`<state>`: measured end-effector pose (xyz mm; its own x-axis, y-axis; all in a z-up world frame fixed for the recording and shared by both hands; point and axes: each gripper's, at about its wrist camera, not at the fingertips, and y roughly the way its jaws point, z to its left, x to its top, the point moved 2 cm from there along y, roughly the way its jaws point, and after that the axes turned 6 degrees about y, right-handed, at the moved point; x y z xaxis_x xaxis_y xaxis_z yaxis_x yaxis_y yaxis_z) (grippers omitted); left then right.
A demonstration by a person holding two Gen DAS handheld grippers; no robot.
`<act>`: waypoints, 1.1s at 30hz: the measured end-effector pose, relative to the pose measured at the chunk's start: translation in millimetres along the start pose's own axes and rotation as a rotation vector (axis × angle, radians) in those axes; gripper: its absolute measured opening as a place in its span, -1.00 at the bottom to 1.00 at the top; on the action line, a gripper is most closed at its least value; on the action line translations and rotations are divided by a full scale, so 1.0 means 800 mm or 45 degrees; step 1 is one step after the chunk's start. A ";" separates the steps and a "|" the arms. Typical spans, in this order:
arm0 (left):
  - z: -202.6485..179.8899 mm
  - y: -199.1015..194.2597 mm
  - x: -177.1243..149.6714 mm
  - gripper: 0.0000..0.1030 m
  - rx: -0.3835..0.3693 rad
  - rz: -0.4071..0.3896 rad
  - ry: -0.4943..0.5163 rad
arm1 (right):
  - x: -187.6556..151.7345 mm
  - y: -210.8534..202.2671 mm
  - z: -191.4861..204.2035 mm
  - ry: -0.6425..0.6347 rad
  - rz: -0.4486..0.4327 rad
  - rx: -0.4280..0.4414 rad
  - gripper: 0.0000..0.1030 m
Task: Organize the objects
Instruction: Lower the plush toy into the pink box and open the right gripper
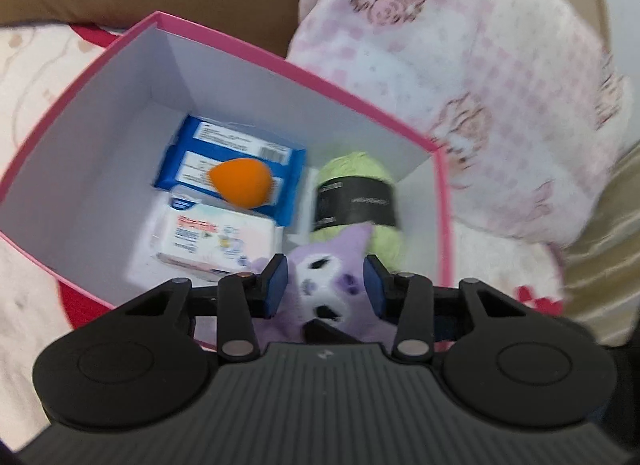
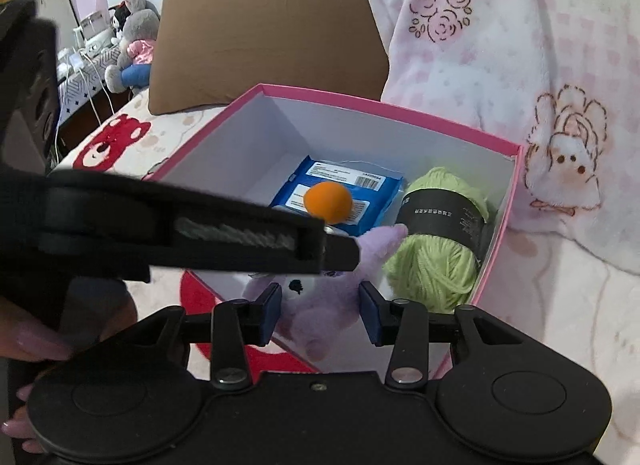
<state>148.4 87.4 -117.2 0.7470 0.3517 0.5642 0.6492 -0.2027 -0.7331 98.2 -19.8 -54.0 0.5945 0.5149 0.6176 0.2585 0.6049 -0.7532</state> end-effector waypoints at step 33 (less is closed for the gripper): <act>-0.016 -0.038 0.000 0.08 0.215 -0.039 0.089 | -0.019 -0.048 -0.010 -0.108 -0.115 -0.063 -0.32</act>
<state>130.9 81.5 -90.2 0.7395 0.2895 0.6078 0.6426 -0.0342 -0.7655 85.1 -55.8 -36.5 0.5010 0.5108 0.6987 0.3462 0.6216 -0.7027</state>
